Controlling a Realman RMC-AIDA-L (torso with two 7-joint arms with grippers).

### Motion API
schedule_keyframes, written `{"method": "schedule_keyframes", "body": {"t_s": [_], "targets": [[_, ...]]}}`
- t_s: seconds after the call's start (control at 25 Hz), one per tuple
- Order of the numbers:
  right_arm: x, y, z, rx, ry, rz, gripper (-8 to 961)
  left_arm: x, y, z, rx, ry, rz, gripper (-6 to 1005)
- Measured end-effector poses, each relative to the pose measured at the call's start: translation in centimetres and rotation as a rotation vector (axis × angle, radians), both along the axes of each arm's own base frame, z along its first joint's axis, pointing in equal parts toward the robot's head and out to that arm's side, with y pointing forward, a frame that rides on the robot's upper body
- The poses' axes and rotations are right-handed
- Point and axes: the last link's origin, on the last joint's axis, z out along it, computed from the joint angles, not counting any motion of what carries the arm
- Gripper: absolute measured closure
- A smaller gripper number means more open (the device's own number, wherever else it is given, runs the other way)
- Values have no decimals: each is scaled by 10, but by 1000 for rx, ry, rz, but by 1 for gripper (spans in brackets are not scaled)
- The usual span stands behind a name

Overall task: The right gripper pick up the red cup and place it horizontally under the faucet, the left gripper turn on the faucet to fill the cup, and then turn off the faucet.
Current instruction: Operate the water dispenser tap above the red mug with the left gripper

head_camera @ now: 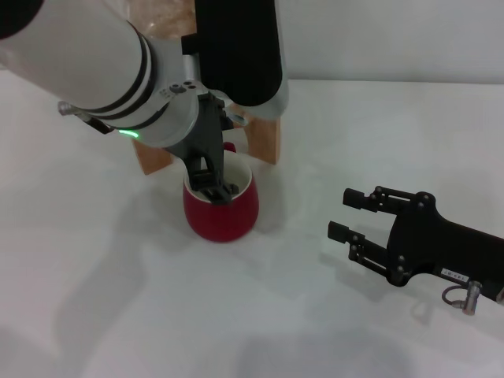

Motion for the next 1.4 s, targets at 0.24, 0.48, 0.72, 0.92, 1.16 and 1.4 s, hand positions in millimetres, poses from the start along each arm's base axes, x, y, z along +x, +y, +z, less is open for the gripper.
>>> {"method": "schedule_keyframes", "body": {"t_s": [0.24,0.48,0.72,0.92,1.16,1.4], "targets": [[0,0,0,0,0,-2,486,2,0,-1,-4,4,-9,112],[1,-1,0,0,0,-4,486,3,-1,-2,-7,7,-16,112],[1,-1,0,0,0,-5,486,5,-1,-5,-10,8,-26,112],[1,-1,0,-1,0,-3,486,6,0,-6,-11,10,-26,112],[2,-1,1,-1,0,-2,486,7,1,-6,-10,9,-30,112],[1,-1,0,-2,0,-1,486,9,2,-5,-3,12,-37,112]]}}
